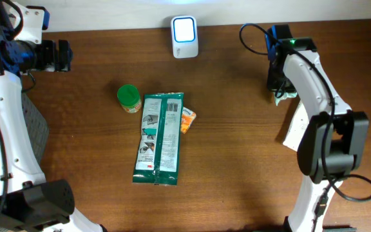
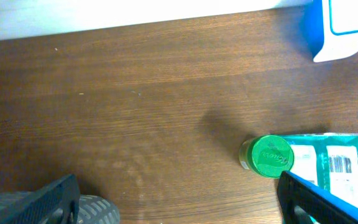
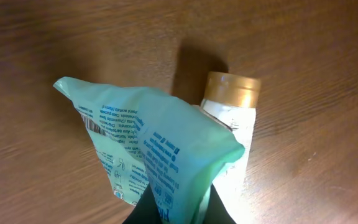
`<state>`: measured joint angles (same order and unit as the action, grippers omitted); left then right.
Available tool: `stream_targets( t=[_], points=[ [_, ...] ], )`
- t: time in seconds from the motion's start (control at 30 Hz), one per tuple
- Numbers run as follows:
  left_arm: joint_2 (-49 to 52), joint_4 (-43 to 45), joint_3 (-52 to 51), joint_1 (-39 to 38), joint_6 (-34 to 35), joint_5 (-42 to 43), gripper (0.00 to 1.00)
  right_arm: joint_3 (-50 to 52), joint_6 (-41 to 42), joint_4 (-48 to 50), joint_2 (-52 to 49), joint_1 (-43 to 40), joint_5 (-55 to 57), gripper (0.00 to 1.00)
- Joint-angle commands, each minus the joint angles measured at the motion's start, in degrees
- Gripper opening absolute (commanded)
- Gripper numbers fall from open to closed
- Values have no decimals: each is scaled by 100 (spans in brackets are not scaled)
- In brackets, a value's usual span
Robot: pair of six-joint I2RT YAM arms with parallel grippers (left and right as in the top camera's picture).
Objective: Scan the item barcode
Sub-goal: 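Carry the pouch right toward the Pantene tube, then place the pouch at the right edge and reach to the orange tissue pack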
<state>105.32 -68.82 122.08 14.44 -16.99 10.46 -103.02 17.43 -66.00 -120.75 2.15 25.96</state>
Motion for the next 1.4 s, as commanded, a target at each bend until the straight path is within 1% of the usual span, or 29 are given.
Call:
stream_targets(
  t=[0.0,0.1,0.23,0.33,0.4,0.47,0.5,0.53,0.63,0.7,0.77,0.8,0.83,0.9,1.07,1.1,1.13,1.2,1.37],
  points=[
    [-55,11,33,11,-87,20,99,28,177,-101,-96,-273,-4,30],
    [-55,11,33,9,-90,20,99,-140,175,-385,-59,-522,-483,32],
    [-55,11,33,11,-90,20,99,-807,116,-1054,142,-658,-1060,42],
    [-55,11,33,9,-87,20,99,-1342,-168,-1381,369,-588,-1685,47],
    [-55,11,33,9,-87,20,99,-1622,-610,-1410,564,-463,-2590,58],
    [-55,11,33,11,-87,20,99,-1727,-717,-1355,603,-332,-3392,71],
    [-55,11,33,11,-87,20,99,-1707,-717,-1307,590,-282,-3641,76],
    [-55,11,33,11,-87,20,99,-1657,-715,-1257,577,-232,-3812,77],
    [-55,11,33,11,-87,20,99,-1467,-822,-1139,448,52,-4210,76],
    [-55,11,33,9,-87,20,99,-1331,-835,-1110,304,280,-4251,72],
    [-55,11,33,11,-87,20,99,-1158,-977,-1019,192,474,-4367,71],
    [-55,11,33,11,-87,20,99,-1040,-968,-940,101,629,-4446,67],
    [-55,13,33,11,-87,20,99,-911,-942,-796,2,785,-4590,59],
    [-55,11,33,11,-87,20,99,-612,-813,-435,-184,1086,-4913,56],
    [-55,11,33,11,-87,20,99,59,-223,378,-470,1585,-4994,54],
    [-55,11,33,11,-90,20,99,184,-144,592,-509,1670,-5056,52],
    [-55,11,33,11,-87,20,99,264,-146,772,-544,1742,-5198,50],
    [-55,11,33,11,-90,20,99,439,-144,1204,-643,1937,-5268,43],
    [-55,11,33,11,-90,20,99,579,-179,1746,-885,2105,-5213,41]
  ],
)
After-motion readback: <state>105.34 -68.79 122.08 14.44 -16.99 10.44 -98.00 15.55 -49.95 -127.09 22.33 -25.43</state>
